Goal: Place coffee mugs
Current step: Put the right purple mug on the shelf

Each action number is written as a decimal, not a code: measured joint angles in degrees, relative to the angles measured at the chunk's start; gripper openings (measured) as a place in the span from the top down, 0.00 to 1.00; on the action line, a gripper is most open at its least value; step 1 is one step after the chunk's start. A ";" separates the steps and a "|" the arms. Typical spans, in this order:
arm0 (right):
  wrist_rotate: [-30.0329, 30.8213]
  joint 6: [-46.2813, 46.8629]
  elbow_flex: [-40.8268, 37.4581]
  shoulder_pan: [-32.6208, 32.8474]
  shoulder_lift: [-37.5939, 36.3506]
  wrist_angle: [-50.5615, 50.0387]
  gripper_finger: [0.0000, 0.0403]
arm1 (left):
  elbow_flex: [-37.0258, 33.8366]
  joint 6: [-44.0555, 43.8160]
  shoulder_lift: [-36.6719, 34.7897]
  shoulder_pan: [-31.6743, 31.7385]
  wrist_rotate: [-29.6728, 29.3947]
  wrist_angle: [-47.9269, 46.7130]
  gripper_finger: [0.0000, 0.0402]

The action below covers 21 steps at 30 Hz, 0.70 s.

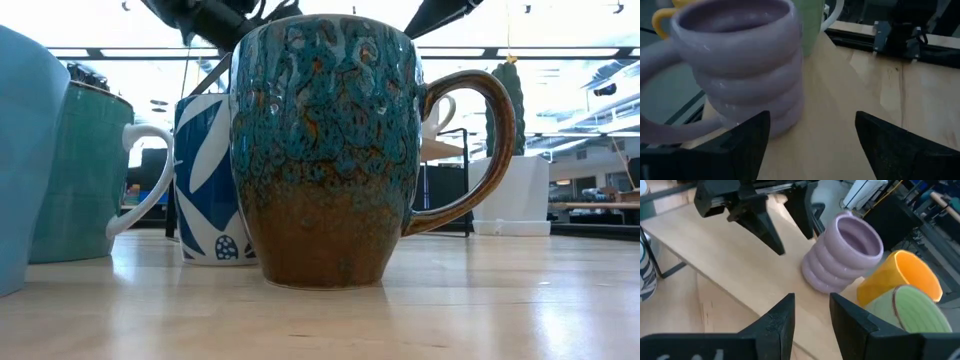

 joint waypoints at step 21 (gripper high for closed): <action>0.33 4.82 -0.02 2.64 0.00 -3.76 0.68 | -8.07 7.26 6.40 2.27 -5.04 27.93 0.24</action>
